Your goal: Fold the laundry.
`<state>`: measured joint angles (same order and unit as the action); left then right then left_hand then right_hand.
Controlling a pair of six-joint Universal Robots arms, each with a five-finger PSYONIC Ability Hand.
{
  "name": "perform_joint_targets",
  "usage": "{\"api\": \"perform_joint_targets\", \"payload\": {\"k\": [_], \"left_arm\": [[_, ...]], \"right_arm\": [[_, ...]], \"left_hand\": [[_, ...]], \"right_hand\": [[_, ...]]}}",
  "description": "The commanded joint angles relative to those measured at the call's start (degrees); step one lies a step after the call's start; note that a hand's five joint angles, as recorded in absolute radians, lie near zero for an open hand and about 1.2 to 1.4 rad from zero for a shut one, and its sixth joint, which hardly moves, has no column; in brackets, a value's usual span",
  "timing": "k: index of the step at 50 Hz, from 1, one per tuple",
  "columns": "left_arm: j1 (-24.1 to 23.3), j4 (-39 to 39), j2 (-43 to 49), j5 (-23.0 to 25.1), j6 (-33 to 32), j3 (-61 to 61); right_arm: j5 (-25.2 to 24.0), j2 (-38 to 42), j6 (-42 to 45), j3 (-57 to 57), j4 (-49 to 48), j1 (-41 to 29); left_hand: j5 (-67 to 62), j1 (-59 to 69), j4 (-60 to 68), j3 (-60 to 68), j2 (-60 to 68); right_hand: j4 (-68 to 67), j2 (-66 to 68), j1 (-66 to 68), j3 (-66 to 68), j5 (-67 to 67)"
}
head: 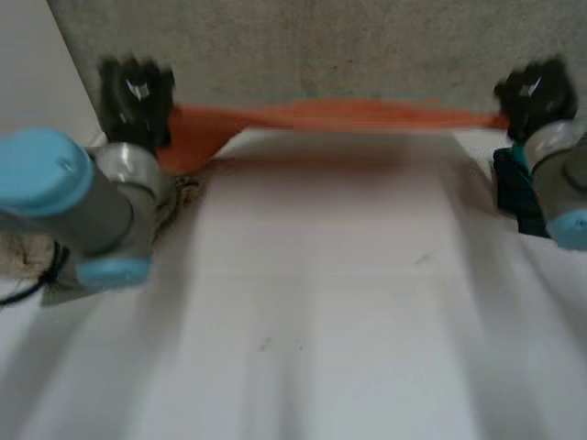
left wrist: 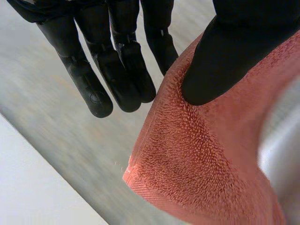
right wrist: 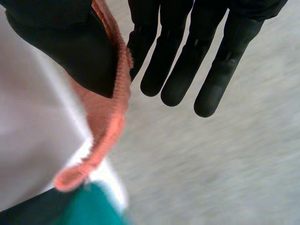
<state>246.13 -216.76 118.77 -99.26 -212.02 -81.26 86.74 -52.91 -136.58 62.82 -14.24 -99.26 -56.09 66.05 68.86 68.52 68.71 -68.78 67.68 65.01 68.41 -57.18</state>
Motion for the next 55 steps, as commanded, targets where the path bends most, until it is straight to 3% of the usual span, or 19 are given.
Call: {"api": "perform_joint_targets", "payload": {"k": [1,7,14,19,23,26,33,43,55], "left_arm": [[-1.4,0.5,6.4,-0.1,-0.7,-6.0],[-1.4,6.1,2.2,-0.1,-1.0,-15.8],[-3.1,19.0,-12.6,0.0,-2.0,-29.6],[-5.4,29.9,-22.1,0.0,-2.3,-37.0],[-5.8,38.9,-27.3,0.1,-3.5,-40.2],[-6.0,42.5,-29.0,0.5,-5.8,-40.1],[-6.3,33.6,-25.5,1.0,-7.3,-33.0],[-6.1,12.7,-8.2,0.7,-8.4,-18.5],[-5.8,7.4,11.4,-0.1,-16.4,1.4]], "right_arm": [[0.0,6.2,-0.3,2.8,5.1,0.1],[-0.4,4.6,0.8,10.6,10.5,0.0],[-0.5,-9.1,5.8,24.6,21.0,1.6],[-0.6,-22.6,20.7,39.4,29.7,9.9],[-0.4,-28.9,31.5,45.6,32.3,13.9],[-0.5,-30.1,31.8,46.5,32.5,14.9],[-1.2,-29.5,27.2,44.7,29.9,14.5],[-0.8,-16.0,19.5,32.0,12.8,9.2],[-0.9,0.8,19.3,15.9,-2.5,5.0]], "left_hand": [[-13.9,13.9,11.1,11.5,11.3],[-13.9,13.9,11.1,11.5,11.3],[-13.9,13.9,11.1,11.5,11.3],[-13.9,13.9,11.1,11.5,11.3],[-13.9,13.9,11.1,11.5,11.3],[-13.9,13.9,11.1,11.5,11.3],[-13.9,13.9,11.1,11.5,11.3],[-13.9,13.9,11.1,11.5,11.3],[-13.9,13.9,11.1,11.5,11.3]], "right_hand": [[-11.2,12.3,15.0,11.6,-12.8],[-11.2,12.3,15.0,11.6,-12.8],[-11.2,12.3,15.0,11.6,-12.8],[-11.2,12.3,15.0,11.6,-12.8],[-11.2,12.3,15.0,11.6,-12.8],[-11.2,12.3,15.0,11.6,-12.8],[-11.2,12.3,15.0,11.6,-12.8],[-11.2,12.3,15.0,11.6,-12.8],[-11.2,12.3,15.0,11.6,-12.8]]}}
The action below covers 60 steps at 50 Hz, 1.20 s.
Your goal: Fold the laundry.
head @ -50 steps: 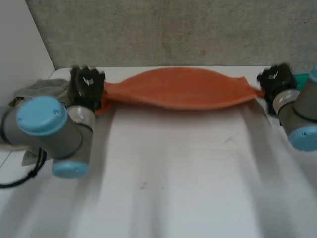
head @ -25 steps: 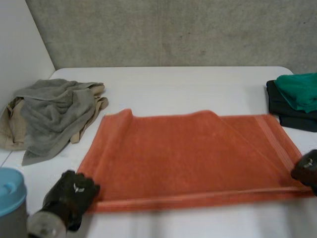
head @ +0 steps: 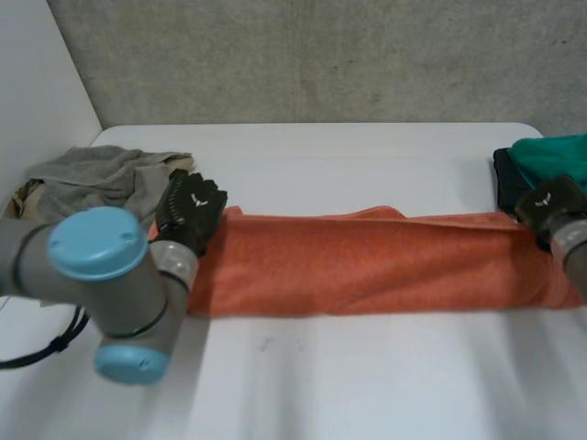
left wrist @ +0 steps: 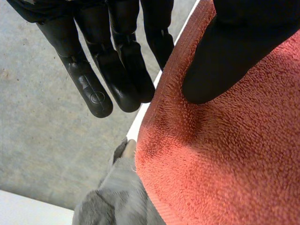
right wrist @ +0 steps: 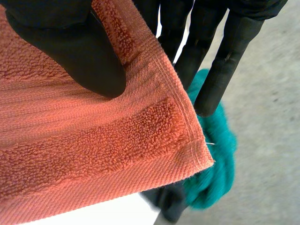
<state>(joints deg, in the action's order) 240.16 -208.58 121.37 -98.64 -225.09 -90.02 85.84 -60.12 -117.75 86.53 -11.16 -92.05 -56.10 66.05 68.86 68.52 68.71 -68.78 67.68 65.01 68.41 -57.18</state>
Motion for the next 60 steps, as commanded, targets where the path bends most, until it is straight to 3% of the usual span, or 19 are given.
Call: {"api": "perform_joint_targets", "payload": {"k": [1,6,8,9,10,11,12,19,26,37,45,49,52,53,54,55,60], "left_arm": [[0.0,-0.9,9.8,-0.9,-3.4,11.5],[-0.1,-1.7,12.9,-1.2,-3.5,17.1],[-0.3,-2.5,13.2,-1.3,-3.5,18.8],[-0.3,-2.9,13.2,-1.3,-3.4,19.1],[-0.4,-3.3,13.1,-1.3,-3.3,19.3],[-0.7,-3.8,12.8,-1.2,-3.7,19.2],[-0.8,-4.0,12.7,-1.3,-3.7,19.1],[-5.0,-4.1,12.1,-2.3,-3.6,18.2],[-5.1,-3.8,6.3,-4.6,-3.3,10.7],[-4.4,-4.0,-3.7,-3.8,-1.6,-2.6],[-4.7,-4.0,-8.3,-3.2,8.4,-7.5],[-4.8,-3.9,-8.3,-3.2,9.5,-7.7],[-4.8,-3.9,-8.3,-3.2,9.6,-7.8],[-4.8,-3.9,-8.3,-3.2,9.6,-8.1],[-4.8,-3.9,-8.3,-3.2,9.6,-8.2],[-4.8,-3.9,-8.3,-3.2,9.6,-8.2],[-4.6,-3.9,-9.3,-3.2,9.5,-8.5]], "right_arm": [[-0.1,9.1,0.5,-8.9,-6.1,-2.3],[-0.2,14.8,-0.2,-15.3,-6.9,-3.3],[-0.4,15.6,-0.6,-16.3,-7.3,-3.6],[-0.3,16.0,-1.3,-16.9,-7.8,-3.7],[-0.1,16.0,-2.0,-17.1,-8.3,-3.8],[-0.1,16.0,-2.6,-17.1,-8.7,-3.8],[0.0,15.8,-3.4,-17.1,-9.1,-3.8],[0.4,10.5,-15.2,-15.1,-9.1,-3.2],[-1.4,2.2,-21.3,-8.4,-2.2,-1.7],[-14.3,-5.4,-20.9,3.7,13.7,7.5],[-17.7,-4.2,-20.6,6.6,9.1,11.7],[-17.1,0.1,-20.4,6.1,3.5,12.1],[-16.9,2.7,-19.7,5.1,1.2,12.2],[-16.8,3.2,-19.2,4.9,0.8,12.2],[-16.7,3.5,-18.6,4.4,0.7,12.5],[-16.5,3.8,-18.3,4.0,0.8,12.8],[-9.2,2.9,-14.3,3.6,0.3,18.6]], "left_hand": [[-13.9,13.9,11.1,11.5,11.3],[-13.9,13.9,11.1,11.5,11.3],[-13.9,13.9,11.1,11.5,11.3],[-9.9,10.0,7.2,7.5,7.3],[4.8,-4.7,-7.5,-7.2,-7.4],[39.6,-39.5,-42.3,-42.0,-42.2],[49.2,-49.2,-52.0,-51.7,-51.8],[54.7,-54.7,-57.5,-57.1,-57.3],[55.0,-55.0,-57.8,-57.5,-57.7],[55.0,-55.0,-57.8,-57.5,-57.7],[54.5,-54.5,-57.3,-57.0,-57.2],[54.4,-54.3,-57.1,-56.8,-57.0],[54.4,-54.3,-57.1,-56.8,-57.0],[54.4,-54.3,-57.1,-56.8,-57.0],[54.2,-54.2,-57.0,-56.6,-56.8],[54.4,-54.3,-57.1,-56.8,-57.0],[54.2,-54.2,-57.0,-56.6,-56.8]], "right_hand": [[-11.2,12.3,15.0,11.6,-12.8],[-11.1,12.2,14.9,11.5,-12.7],[13.5,-12.4,-9.7,-13.1,11.9],[35.8,-34.7,-32.0,-35.4,34.2],[48.0,-46.9,-44.2,-47.6,46.4],[54.9,-53.8,-51.2,-54.6,53.3],[58.8,-57.7,-55.0,-58.4,57.2],[58.8,-57.7,-55.0,-58.4,57.2],[58.8,-57.7,-55.0,-58.4,57.2],[46.9,-45.8,-43.2,-46.6,45.3],[44.6,-43.5,-40.8,-44.2,43.0],[42.2,-41.1,-38.5,-41.9,40.6],[30.7,-29.6,-26.9,-30.3,29.1],[19.9,-18.8,-16.2,-19.6,18.3],[-4.8,5.9,8.6,5.2,-6.4],[-11.2,12.3,14.9,11.5,-12.8],[-11.2,12.3,15.0,11.6,-12.8]]}}
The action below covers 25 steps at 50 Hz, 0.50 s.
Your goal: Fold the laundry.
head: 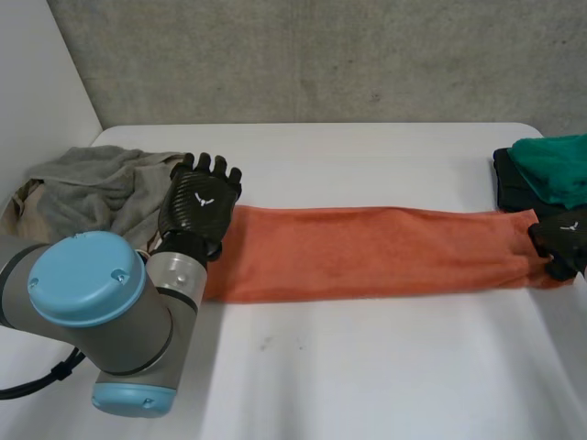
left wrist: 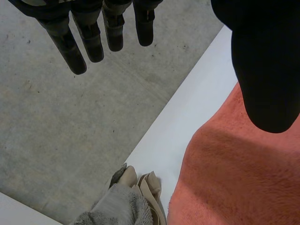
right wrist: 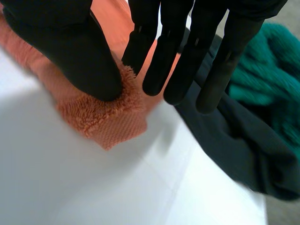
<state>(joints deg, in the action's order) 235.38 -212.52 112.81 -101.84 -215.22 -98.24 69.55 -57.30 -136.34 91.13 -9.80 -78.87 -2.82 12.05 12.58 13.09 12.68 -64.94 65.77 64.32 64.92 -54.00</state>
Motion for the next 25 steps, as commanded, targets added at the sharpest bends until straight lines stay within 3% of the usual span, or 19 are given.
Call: {"api": "perform_joint_targets", "payload": {"k": [1,6,12,18,25], "left_arm": [[0.2,0.1,-1.5,-0.1,-0.4,-0.5],[0.3,0.2,-3.7,0.0,-0.2,-1.4],[0.8,0.2,-5.8,0.0,0.0,-2.8],[1.7,0.2,-7.3,-0.2,0.1,-4.4],[1.9,0.2,-8.7,-0.4,0.1,-5.3]], "right_arm": [[8.2,-0.3,4.9,-1.1,-1.3,6.4],[10.1,-4.0,11.6,-2.4,-1.2,9.8],[11.0,-6.1,18.5,-1.8,-2.7,8.3],[10.6,-10.7,13.7,-1.6,-6.1,-7.7],[8.2,-11.9,11.0,-0.5,-17.8,-28.4]], "left_hand": [[0.9,-0.2,-0.7,-1.2,-0.8],[1.1,-0.3,-0.8,-1.4,-1.0],[1.1,-0.3,-0.8,-1.4,-1.0],[1.1,-0.3,-0.8,-1.4,-1.0],[1.1,-0.3,-0.8,-1.4,-1.0]], "right_hand": [[-15.1,14.2,15.7,15.1,-16.0],[-15.1,14.2,15.7,15.1,-16.0],[-15.1,14.2,15.7,15.1,-16.0],[-15.1,14.2,15.7,15.1,-16.0],[-15.1,14.2,15.7,15.1,-16.0]]}}
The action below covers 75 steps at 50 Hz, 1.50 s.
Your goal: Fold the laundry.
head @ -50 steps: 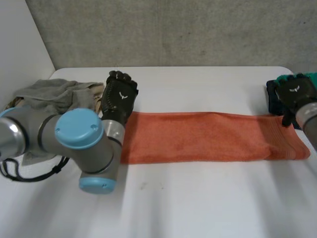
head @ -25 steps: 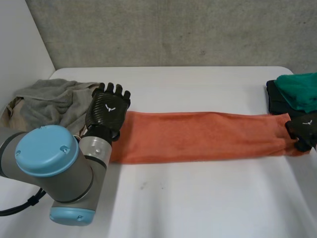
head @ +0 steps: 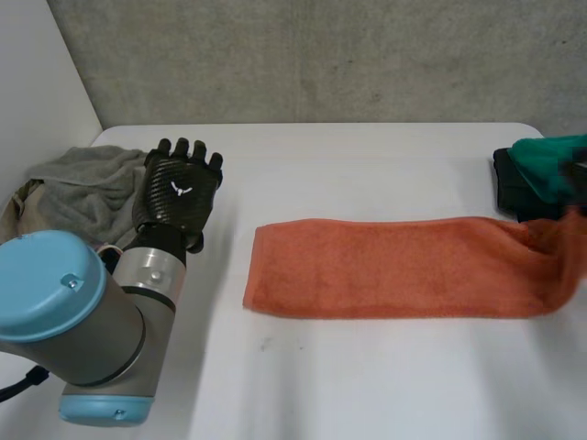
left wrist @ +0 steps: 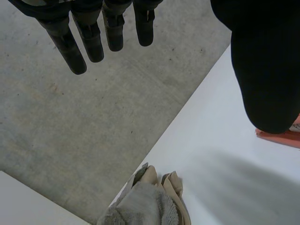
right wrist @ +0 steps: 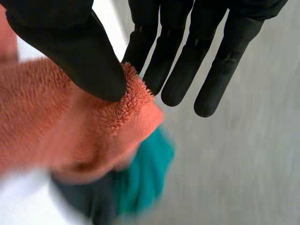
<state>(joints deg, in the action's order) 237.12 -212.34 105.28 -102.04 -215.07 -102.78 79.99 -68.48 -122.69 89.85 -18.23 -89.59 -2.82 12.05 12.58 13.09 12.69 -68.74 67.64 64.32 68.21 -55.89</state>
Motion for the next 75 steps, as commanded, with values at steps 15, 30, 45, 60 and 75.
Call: {"api": "perform_joint_targets", "payload": {"k": [15,30,45,60,75], "left_arm": [[-0.3,-0.3,-1.7,-0.1,0.0,0.0],[-5.7,-0.5,3.0,0.1,2.5,8.7],[-8.9,0.2,7.3,0.1,3.1,11.3],[-7.6,0.2,1.5,0.0,3.3,6.5],[-1.7,0.1,-2.6,-0.1,6.2,3.8]], "right_arm": [[-13.8,20.4,2.6,-2.8,-11.7,-41.4],[-9.0,2.7,-26.3,7.0,-5.2,-28.9],[1.0,5.2,-18.6,9.1,7.9,-14.9],[8.2,6.2,0.5,0.7,-6.4,-32.1],[-9.0,12.6,-2.8,1.9,-11.5,-42.9]], "left_hand": [[1.1,-0.3,-0.8,-1.4,-1.0],[0.6,0.2,-0.3,-0.9,-0.5],[0.6,0.2,-0.3,-0.9,-0.5],[1.1,-0.3,-0.8,-1.4,-1.0],[0.8,0.0,-0.5,-1.0,-0.6]], "right_hand": [[-11.3,12.4,15.7,11.8,-14.1],[58.7,-57.6,-54.3,-58.2,55.9],[5.6,-4.5,-1.2,-5.1,2.8],[-11.3,12.4,15.7,11.8,-14.1],[42.3,-41.2,-37.8,-41.7,39.4]]}}
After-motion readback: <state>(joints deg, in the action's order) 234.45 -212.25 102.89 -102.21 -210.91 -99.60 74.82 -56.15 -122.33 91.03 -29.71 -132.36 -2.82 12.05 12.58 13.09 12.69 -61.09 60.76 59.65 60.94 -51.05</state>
